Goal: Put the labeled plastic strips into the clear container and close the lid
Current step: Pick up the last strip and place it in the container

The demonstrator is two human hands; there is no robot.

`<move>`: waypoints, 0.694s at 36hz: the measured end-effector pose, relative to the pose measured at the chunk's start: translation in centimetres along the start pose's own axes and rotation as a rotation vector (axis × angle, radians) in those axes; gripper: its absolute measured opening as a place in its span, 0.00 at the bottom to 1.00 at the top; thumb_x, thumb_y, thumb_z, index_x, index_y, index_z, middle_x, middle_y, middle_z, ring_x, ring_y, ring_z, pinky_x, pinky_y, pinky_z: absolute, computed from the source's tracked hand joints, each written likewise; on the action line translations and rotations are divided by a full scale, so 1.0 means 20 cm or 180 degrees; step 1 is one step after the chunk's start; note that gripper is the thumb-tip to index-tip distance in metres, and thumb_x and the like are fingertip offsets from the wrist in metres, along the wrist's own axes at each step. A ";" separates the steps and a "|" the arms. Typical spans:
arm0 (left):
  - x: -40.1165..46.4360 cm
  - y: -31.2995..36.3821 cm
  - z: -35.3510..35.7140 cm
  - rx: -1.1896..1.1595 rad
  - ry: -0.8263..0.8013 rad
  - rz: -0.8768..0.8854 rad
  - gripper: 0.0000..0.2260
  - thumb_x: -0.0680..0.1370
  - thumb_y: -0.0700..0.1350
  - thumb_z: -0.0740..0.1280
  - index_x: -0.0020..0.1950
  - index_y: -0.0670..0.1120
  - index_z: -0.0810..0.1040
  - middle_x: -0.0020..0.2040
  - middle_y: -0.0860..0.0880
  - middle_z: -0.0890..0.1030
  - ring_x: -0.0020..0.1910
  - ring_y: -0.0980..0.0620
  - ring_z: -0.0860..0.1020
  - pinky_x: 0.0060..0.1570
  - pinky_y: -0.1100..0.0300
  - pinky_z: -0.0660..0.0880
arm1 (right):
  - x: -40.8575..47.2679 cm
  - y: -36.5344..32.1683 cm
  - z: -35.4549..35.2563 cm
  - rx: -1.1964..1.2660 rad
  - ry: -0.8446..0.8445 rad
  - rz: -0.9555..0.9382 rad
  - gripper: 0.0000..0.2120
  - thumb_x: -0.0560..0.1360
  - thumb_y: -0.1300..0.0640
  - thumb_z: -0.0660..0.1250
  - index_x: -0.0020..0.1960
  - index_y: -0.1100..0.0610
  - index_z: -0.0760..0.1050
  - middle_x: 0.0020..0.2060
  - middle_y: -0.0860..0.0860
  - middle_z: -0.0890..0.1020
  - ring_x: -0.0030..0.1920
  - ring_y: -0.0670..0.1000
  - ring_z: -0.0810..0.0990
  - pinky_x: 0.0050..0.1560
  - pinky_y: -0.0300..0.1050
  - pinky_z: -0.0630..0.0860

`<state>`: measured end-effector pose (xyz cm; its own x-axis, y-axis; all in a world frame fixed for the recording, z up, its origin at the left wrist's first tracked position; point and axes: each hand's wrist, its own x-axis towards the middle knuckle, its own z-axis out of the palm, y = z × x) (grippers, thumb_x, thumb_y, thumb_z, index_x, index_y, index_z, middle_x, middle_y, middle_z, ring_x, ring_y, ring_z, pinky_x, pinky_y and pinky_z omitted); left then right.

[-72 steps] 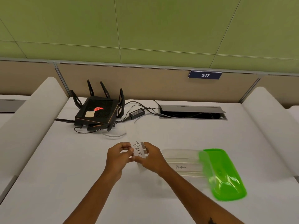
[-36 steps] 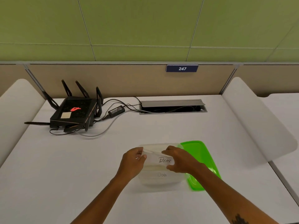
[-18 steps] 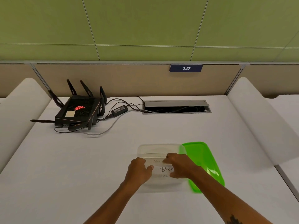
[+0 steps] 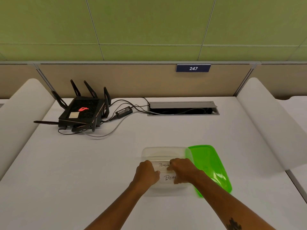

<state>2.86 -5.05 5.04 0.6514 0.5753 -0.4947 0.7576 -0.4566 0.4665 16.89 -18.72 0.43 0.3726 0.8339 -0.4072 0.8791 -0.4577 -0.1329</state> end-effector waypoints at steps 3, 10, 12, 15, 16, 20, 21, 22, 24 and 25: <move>0.00 0.00 0.01 0.0013 0.0012 0.0014 0.18 0.74 0.53 0.73 0.55 0.42 0.79 0.53 0.45 0.84 0.52 0.45 0.83 0.40 0.61 0.73 | 0.00 0.00 0.00 -0.0003 -0.0015 0.0017 0.31 0.66 0.49 0.78 0.68 0.51 0.78 0.56 0.50 0.80 0.57 0.54 0.80 0.50 0.46 0.74; 0.00 -0.01 0.02 0.0094 0.0045 0.0050 0.16 0.74 0.53 0.72 0.54 0.43 0.79 0.52 0.46 0.84 0.50 0.46 0.83 0.38 0.62 0.72 | 0.00 0.00 0.00 -0.0130 -0.0066 -0.0033 0.31 0.68 0.49 0.77 0.69 0.51 0.76 0.57 0.52 0.79 0.58 0.56 0.79 0.52 0.49 0.74; 0.00 -0.01 0.02 0.0114 0.0067 0.0071 0.16 0.74 0.53 0.72 0.54 0.43 0.80 0.52 0.46 0.84 0.46 0.47 0.81 0.37 0.62 0.71 | 0.00 0.00 0.00 -0.0200 -0.0071 -0.0078 0.31 0.68 0.49 0.77 0.70 0.51 0.76 0.58 0.53 0.78 0.59 0.56 0.79 0.52 0.50 0.75; 0.00 -0.01 0.02 0.0151 0.0085 0.0095 0.15 0.75 0.53 0.72 0.54 0.43 0.80 0.52 0.46 0.84 0.46 0.48 0.81 0.36 0.63 0.70 | -0.01 0.00 0.00 -0.0172 -0.0081 -0.0084 0.31 0.69 0.49 0.77 0.70 0.52 0.75 0.58 0.54 0.78 0.58 0.57 0.79 0.52 0.51 0.76; 0.00 -0.01 0.03 0.0164 0.0084 0.0107 0.15 0.75 0.53 0.72 0.54 0.43 0.80 0.52 0.46 0.84 0.48 0.47 0.82 0.37 0.63 0.71 | -0.01 0.00 0.00 -0.0126 -0.0091 -0.0058 0.31 0.69 0.49 0.77 0.70 0.53 0.75 0.58 0.54 0.78 0.58 0.57 0.80 0.53 0.51 0.76; -0.01 -0.01 0.02 0.0203 0.0139 0.0191 0.15 0.76 0.53 0.71 0.54 0.43 0.80 0.53 0.46 0.84 0.45 0.49 0.80 0.39 0.63 0.71 | -0.03 0.03 0.00 0.0221 -0.0002 0.0026 0.34 0.68 0.47 0.79 0.72 0.53 0.74 0.62 0.50 0.78 0.62 0.54 0.79 0.56 0.49 0.75; -0.02 -0.01 0.02 0.0178 0.0182 0.0224 0.15 0.76 0.52 0.71 0.56 0.43 0.80 0.55 0.47 0.84 0.47 0.48 0.80 0.41 0.64 0.71 | -0.04 0.05 0.00 0.0317 0.0076 -0.0007 0.34 0.69 0.47 0.78 0.72 0.52 0.74 0.63 0.49 0.78 0.63 0.53 0.77 0.57 0.48 0.75; -0.02 -0.01 0.02 0.0133 0.0239 0.0266 0.16 0.77 0.53 0.71 0.58 0.43 0.80 0.57 0.47 0.83 0.51 0.48 0.81 0.43 0.64 0.71 | -0.05 0.06 -0.01 0.0414 0.0179 -0.0043 0.33 0.71 0.46 0.77 0.73 0.51 0.74 0.63 0.48 0.77 0.65 0.51 0.76 0.57 0.48 0.75; -0.04 -0.02 0.02 0.0097 0.0396 0.0425 0.19 0.78 0.54 0.69 0.63 0.45 0.79 0.60 0.48 0.83 0.59 0.46 0.81 0.49 0.61 0.74 | -0.09 0.10 -0.04 0.0633 0.0482 -0.0062 0.29 0.73 0.43 0.75 0.71 0.48 0.76 0.64 0.45 0.77 0.66 0.48 0.75 0.58 0.47 0.76; -0.05 -0.02 0.02 0.0117 0.0473 0.0542 0.20 0.78 0.55 0.68 0.66 0.46 0.78 0.62 0.48 0.82 0.60 0.46 0.81 0.53 0.59 0.75 | -0.11 0.12 -0.04 0.0747 0.0671 -0.0046 0.26 0.73 0.41 0.73 0.70 0.47 0.77 0.65 0.44 0.78 0.66 0.47 0.75 0.58 0.46 0.76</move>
<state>1.92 -5.67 5.05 0.7586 0.5801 -0.2965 0.6400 -0.5786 0.5055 18.39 -21.39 1.78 0.4354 0.8752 -0.2109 0.8013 -0.4836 -0.3523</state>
